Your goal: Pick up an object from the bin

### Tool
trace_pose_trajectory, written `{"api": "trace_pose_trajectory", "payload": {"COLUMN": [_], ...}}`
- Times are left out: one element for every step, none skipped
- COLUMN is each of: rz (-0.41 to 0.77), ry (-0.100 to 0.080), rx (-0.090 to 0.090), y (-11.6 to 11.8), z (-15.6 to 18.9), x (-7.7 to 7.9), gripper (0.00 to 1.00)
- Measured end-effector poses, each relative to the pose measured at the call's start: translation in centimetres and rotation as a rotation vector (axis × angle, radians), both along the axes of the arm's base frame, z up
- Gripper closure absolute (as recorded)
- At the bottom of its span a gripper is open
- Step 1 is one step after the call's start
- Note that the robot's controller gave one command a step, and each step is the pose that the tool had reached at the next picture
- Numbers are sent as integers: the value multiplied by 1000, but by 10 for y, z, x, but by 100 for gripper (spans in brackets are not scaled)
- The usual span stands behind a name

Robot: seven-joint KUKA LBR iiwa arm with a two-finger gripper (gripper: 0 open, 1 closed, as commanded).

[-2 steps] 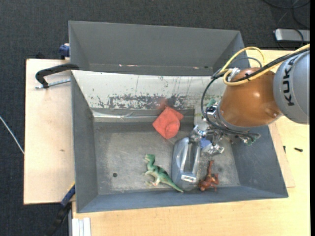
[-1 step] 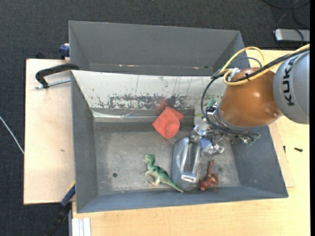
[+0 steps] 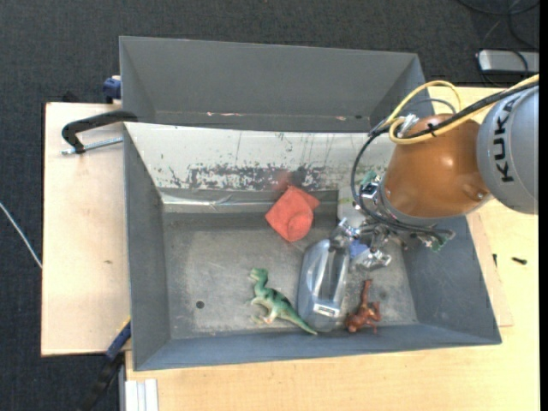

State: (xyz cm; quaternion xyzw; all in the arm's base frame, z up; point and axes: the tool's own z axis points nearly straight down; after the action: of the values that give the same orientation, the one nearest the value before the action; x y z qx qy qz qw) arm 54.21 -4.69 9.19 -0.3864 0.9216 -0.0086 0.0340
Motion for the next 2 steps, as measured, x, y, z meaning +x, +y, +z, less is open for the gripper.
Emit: {"api": "trace_pose_trajectory", "payload": {"rz": [0,0], "ry": [0,0], "rx": [0,0], "y": [0,0], "z": [0,0], "x": [0,0], "gripper": [100,100]}}
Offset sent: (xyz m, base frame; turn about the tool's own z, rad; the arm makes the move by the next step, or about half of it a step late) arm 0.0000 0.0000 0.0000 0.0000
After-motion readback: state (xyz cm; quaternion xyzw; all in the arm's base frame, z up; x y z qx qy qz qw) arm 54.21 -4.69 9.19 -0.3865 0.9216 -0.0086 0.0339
